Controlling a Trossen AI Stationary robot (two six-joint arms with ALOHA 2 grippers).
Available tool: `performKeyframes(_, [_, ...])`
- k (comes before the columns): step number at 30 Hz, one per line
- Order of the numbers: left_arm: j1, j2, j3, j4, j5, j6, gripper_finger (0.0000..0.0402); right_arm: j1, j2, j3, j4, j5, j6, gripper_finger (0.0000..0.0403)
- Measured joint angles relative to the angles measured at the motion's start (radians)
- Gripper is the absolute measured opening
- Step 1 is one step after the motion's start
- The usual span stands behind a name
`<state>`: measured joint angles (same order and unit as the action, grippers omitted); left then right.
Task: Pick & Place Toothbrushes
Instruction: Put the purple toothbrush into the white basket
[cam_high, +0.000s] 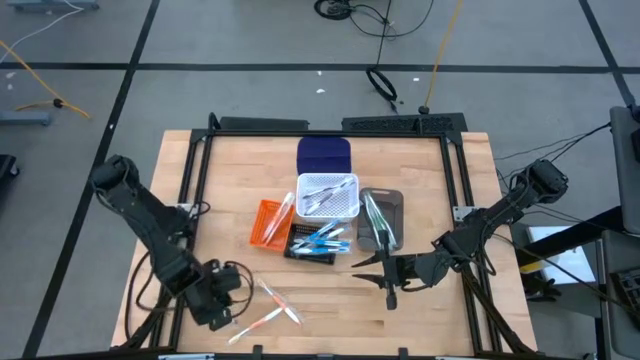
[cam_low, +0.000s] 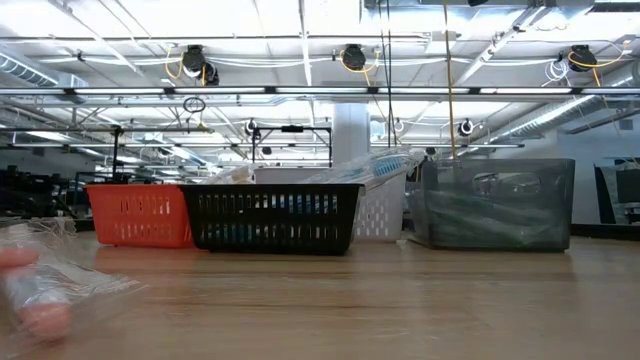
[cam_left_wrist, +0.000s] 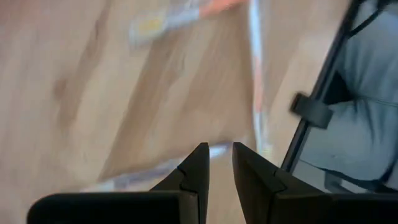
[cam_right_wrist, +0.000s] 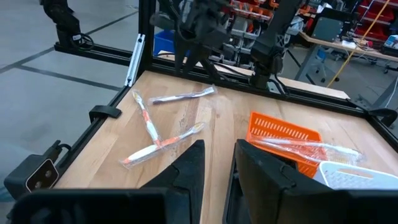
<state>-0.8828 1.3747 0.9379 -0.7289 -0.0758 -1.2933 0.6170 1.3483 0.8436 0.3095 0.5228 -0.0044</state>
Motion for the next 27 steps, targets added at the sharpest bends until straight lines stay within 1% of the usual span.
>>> performKeyframes(3, [-0.036,0.02,0.0,-0.033,0.003,-0.155,0.0072,0.0,0.0,0.0,0.0,0.0,0.0,0.0086])
performKeyframes(9, [-0.092,0.054,0.0,-0.037,-0.004,-0.554,0.0072,0.0,0.0,0.0,0.0,0.0,0.001,0.0086])
performKeyframes(15, [-0.152,0.119,0.0,-0.036,-0.003,-0.821,0.0072,0.007,0.0,0.0,0.0,-0.001,0.023,0.0086])
performKeyframes(21, [-0.163,0.183,0.0,-0.041,-0.004,-1.039,0.0072,0.007,0.0,0.0,0.0,0.0,0.023,0.0086])
performKeyframes(23, [-0.162,0.205,0.0,-0.038,-0.004,-1.065,0.0072,0.007,0.0,0.0,0.0,0.0,0.023,0.0086])
performKeyframes(27, [-0.158,0.235,0.0,-0.039,0.005,-1.066,0.0072,0.007,0.0,0.0,0.0,0.0,0.023,0.0086])
